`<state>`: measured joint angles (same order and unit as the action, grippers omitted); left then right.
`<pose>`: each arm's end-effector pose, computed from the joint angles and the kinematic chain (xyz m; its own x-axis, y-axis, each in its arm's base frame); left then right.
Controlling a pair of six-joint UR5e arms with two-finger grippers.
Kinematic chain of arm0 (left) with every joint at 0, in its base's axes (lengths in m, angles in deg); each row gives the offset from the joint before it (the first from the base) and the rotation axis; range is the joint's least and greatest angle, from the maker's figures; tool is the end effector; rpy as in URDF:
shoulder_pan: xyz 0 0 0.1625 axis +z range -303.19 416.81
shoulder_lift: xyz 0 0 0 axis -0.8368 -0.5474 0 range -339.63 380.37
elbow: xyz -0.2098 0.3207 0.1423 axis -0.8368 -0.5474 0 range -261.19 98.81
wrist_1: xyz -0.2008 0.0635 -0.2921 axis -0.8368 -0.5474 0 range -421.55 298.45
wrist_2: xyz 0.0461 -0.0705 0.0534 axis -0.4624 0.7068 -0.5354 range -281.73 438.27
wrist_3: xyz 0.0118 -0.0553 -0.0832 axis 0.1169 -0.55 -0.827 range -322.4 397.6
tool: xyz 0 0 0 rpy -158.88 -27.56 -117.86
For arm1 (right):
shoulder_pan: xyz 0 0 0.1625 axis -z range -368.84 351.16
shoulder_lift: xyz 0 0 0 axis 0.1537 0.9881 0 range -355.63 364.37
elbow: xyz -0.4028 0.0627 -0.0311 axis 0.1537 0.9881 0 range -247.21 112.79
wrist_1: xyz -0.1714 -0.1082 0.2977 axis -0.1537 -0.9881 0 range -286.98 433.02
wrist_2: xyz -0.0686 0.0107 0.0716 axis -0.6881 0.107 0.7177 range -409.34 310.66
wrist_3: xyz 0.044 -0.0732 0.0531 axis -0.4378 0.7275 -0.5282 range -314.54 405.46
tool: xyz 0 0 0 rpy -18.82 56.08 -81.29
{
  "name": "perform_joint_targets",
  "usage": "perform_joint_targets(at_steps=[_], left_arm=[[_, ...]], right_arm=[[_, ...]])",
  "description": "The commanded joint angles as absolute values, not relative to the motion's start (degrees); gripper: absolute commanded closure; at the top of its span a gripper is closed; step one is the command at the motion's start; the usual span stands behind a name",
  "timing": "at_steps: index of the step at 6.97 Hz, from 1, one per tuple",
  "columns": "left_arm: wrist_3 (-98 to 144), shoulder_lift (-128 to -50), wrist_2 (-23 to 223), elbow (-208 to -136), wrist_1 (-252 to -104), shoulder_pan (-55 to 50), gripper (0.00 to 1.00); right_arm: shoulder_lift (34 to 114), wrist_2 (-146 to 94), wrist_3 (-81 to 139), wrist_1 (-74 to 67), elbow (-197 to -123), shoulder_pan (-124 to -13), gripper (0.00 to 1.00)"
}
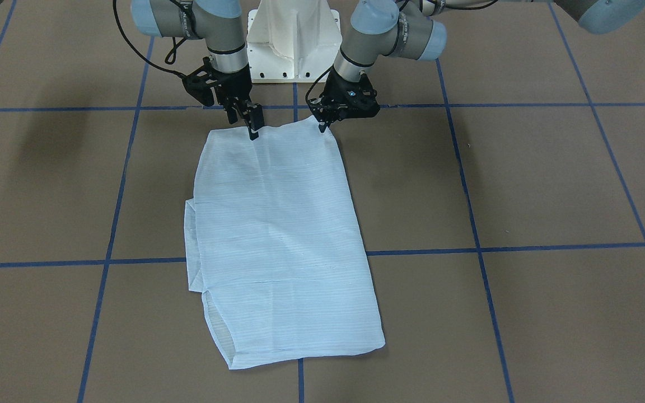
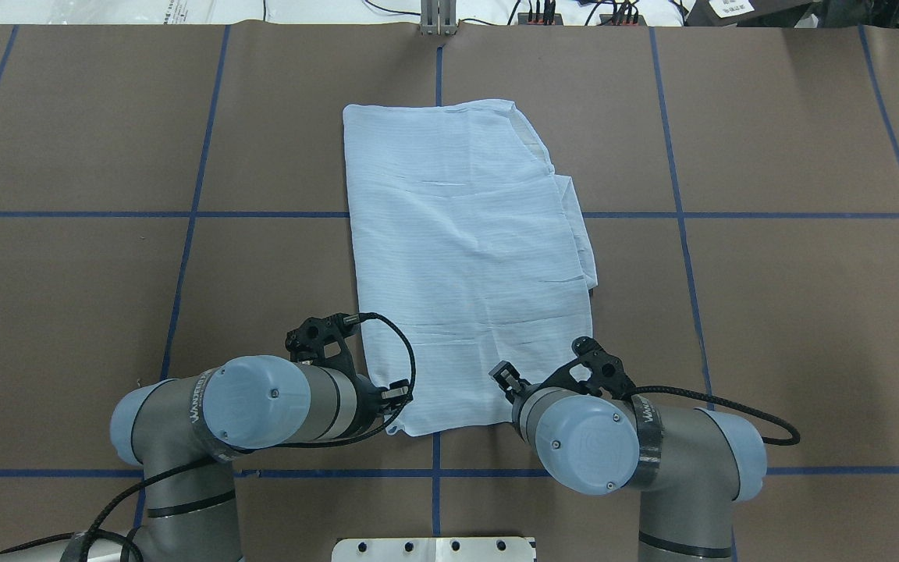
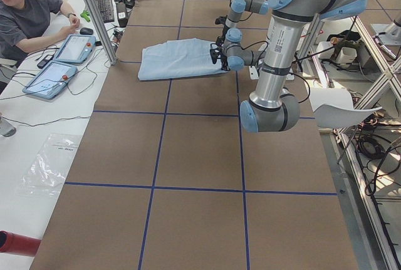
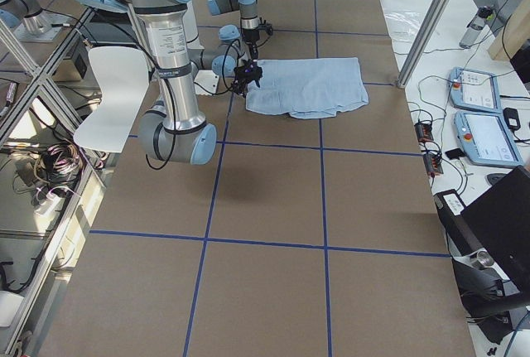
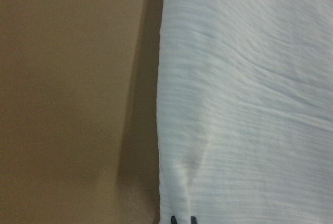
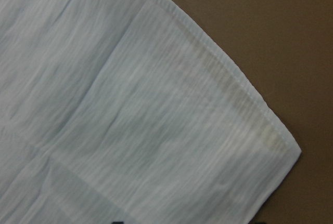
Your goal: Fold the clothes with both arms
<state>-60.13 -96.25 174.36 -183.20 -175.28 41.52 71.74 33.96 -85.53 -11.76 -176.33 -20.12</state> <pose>0.5266 -0.2711 0.2772 0.4204 -0.2535 -0.8712 0.2302 0.9586 -0.1679 -0.5090 -0.2493 0.3124 0.3229 0.7287 0.6040 -0.6487 0.6351 -0.4193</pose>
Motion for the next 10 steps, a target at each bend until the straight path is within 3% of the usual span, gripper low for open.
perform_joint_targets(at_steps=[1, 9, 10], left_arm=[[-60.13, -96.26, 174.34, -183.23, -175.28, 41.52, 1.00], [-60.13, -96.17, 174.42, -183.67, -175.28, 41.52, 1.00], [-60.13, -96.17, 174.34, -183.67, -175.20, 41.52, 1.00]], right_arm=[[71.69, 32.67, -86.72, -11.62, -175.76, -20.09, 0.16], [71.69, 32.66, -87.35, -12.15, -173.82, -19.92, 0.32], [71.43, 32.58, -87.52, -12.15, -173.91, -19.92, 0.46]])
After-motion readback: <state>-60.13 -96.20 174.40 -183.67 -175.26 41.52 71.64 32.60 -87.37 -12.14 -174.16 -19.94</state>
